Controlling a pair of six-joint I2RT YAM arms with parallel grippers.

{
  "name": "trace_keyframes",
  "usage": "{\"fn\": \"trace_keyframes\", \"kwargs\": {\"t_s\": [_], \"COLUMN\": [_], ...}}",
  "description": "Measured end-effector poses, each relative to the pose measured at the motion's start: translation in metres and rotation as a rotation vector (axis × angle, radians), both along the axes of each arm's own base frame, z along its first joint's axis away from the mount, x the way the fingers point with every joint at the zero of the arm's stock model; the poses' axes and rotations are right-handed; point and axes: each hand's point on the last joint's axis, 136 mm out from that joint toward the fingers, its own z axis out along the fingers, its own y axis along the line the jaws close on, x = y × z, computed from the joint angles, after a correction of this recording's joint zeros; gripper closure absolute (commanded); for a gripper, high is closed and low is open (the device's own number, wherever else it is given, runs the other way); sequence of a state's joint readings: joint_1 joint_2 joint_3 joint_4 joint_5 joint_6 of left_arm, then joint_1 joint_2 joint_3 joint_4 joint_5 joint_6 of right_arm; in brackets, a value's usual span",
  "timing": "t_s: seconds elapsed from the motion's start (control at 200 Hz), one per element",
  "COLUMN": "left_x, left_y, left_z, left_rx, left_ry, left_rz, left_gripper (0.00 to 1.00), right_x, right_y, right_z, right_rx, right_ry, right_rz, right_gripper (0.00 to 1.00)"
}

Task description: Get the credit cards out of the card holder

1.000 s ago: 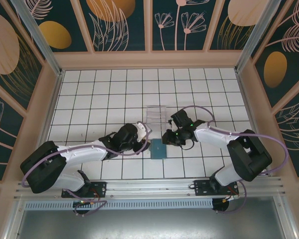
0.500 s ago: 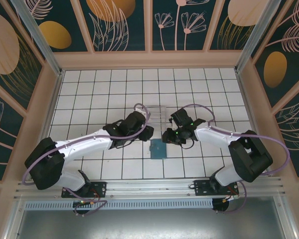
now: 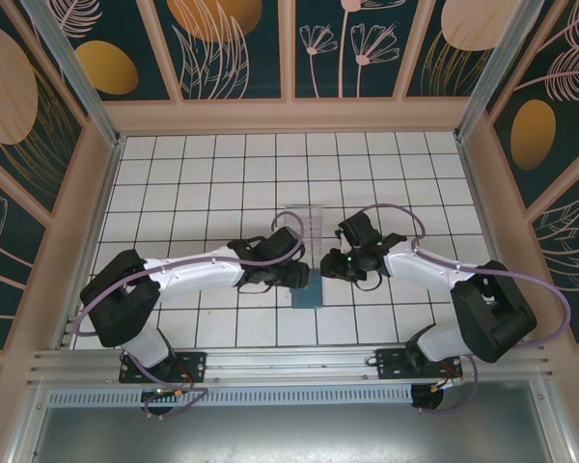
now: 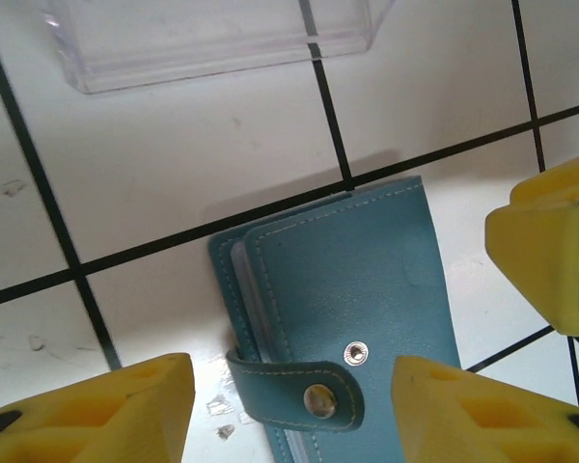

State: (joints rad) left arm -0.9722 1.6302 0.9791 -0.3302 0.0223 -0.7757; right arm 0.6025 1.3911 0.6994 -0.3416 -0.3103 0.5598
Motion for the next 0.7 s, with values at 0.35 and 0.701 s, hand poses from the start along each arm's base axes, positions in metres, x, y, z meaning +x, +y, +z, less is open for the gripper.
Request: {"fn": "trace_keyframes", "kwargs": {"t_s": [0.35,0.701], "left_x": [-0.004,-0.004], "left_y": [0.004,0.014], "left_z": [-0.012,-0.011], "left_rx": [0.064,0.1], "left_ry": [0.036,0.022], "left_rz": [-0.012,-0.002], "left_gripper": [0.45,0.65], "right_x": [0.001,0.001], "right_y": [-0.003,-0.003], "right_z": [0.001,0.002], "right_rx": [0.004,0.009], "right_ry": [-0.003,0.006], "right_rz": [-0.013,-0.031], "right_gripper": [0.64,0.64]}}
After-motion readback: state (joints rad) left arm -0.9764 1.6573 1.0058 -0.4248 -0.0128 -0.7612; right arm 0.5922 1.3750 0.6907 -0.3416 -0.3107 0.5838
